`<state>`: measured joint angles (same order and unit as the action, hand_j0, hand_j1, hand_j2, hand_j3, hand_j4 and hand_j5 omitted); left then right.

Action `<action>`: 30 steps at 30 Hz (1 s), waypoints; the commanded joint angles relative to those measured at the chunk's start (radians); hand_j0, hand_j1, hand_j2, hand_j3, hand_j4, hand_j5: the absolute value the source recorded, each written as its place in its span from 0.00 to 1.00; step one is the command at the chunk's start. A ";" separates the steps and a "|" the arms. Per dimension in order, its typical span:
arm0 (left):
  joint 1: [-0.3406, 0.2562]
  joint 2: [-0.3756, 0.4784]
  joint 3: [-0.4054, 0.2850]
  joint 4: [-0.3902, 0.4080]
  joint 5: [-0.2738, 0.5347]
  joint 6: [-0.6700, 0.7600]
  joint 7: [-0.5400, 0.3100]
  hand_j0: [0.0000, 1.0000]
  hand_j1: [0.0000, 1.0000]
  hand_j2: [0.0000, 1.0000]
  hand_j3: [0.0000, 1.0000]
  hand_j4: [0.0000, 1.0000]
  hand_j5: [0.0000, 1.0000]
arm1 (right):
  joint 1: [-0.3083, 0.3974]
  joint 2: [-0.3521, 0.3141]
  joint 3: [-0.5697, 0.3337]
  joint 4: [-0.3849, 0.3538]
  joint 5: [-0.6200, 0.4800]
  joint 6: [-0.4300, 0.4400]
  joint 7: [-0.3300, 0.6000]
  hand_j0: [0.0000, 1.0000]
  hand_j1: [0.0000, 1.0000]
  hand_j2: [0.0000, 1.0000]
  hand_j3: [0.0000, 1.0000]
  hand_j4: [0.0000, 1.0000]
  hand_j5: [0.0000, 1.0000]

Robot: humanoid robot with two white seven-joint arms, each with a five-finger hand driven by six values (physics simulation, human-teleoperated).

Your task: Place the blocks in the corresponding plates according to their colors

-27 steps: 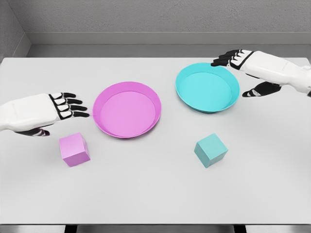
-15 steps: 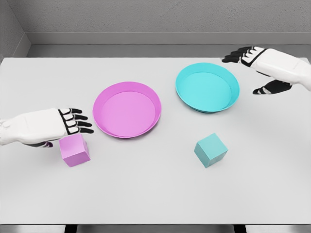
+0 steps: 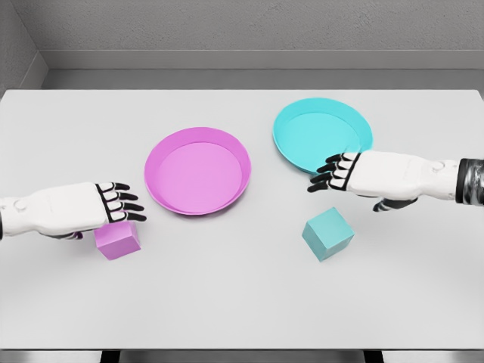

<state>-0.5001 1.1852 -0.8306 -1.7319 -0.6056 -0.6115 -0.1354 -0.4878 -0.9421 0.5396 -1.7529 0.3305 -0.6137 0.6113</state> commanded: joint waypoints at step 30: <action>0.002 -0.042 -0.039 0.009 -0.054 0.001 -0.003 0.58 0.58 0.58 0.58 0.58 0.58 | -0.026 0.063 0.200 -0.004 0.079 0.003 0.000 1.00 1.00 1.00 1.00 1.00 1.00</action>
<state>-0.4986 1.1419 -0.8691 -1.7229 -0.6582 -0.6105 -0.1375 -0.5139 -0.8847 0.7402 -1.7568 0.4029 -0.6134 0.6112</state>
